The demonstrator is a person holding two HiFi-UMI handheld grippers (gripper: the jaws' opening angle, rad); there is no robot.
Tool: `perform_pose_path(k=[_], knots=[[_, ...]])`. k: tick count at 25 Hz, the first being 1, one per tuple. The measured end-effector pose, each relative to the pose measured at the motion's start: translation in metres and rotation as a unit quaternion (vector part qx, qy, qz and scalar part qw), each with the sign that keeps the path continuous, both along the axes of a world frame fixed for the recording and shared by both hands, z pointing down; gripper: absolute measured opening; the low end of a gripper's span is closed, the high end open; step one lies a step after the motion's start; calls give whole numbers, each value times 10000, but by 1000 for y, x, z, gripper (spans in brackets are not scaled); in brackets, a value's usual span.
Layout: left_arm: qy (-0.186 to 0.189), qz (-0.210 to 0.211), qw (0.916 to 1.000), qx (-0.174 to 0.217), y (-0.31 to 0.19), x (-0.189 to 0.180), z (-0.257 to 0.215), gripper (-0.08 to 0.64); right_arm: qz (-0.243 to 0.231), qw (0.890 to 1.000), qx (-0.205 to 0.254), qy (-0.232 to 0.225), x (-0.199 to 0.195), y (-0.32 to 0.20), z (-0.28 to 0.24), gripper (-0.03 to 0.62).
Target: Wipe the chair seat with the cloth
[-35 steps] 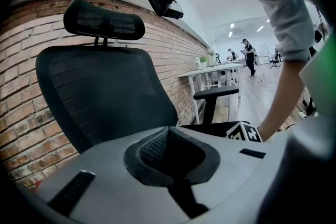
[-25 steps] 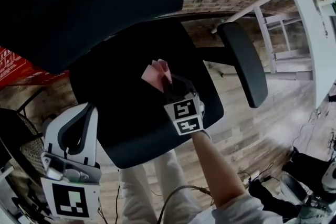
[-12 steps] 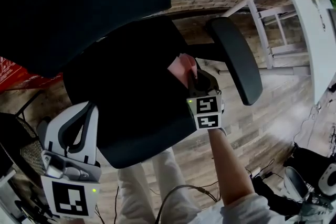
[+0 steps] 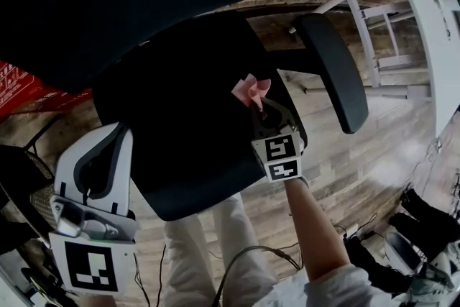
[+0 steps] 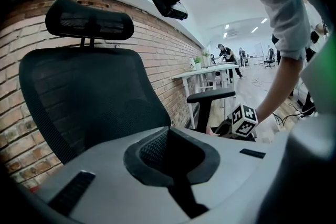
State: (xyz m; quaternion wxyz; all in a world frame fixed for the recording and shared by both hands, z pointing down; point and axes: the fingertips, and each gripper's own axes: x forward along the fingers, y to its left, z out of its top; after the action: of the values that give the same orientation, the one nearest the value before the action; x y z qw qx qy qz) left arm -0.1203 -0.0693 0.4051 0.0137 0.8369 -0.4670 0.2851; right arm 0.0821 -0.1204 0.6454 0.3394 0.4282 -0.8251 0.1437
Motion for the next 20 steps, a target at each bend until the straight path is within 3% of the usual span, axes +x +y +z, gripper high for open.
perform_pose_path(k=[10,20], knots=[[4,-46,10000,61,13,-24,-3,18,-1004,9938,-423,-228,-89,82,12,58],[-20,-41,10000,77,25,-46,-1,18,-1457,9843,-710,-701,-172,153,6,58]])
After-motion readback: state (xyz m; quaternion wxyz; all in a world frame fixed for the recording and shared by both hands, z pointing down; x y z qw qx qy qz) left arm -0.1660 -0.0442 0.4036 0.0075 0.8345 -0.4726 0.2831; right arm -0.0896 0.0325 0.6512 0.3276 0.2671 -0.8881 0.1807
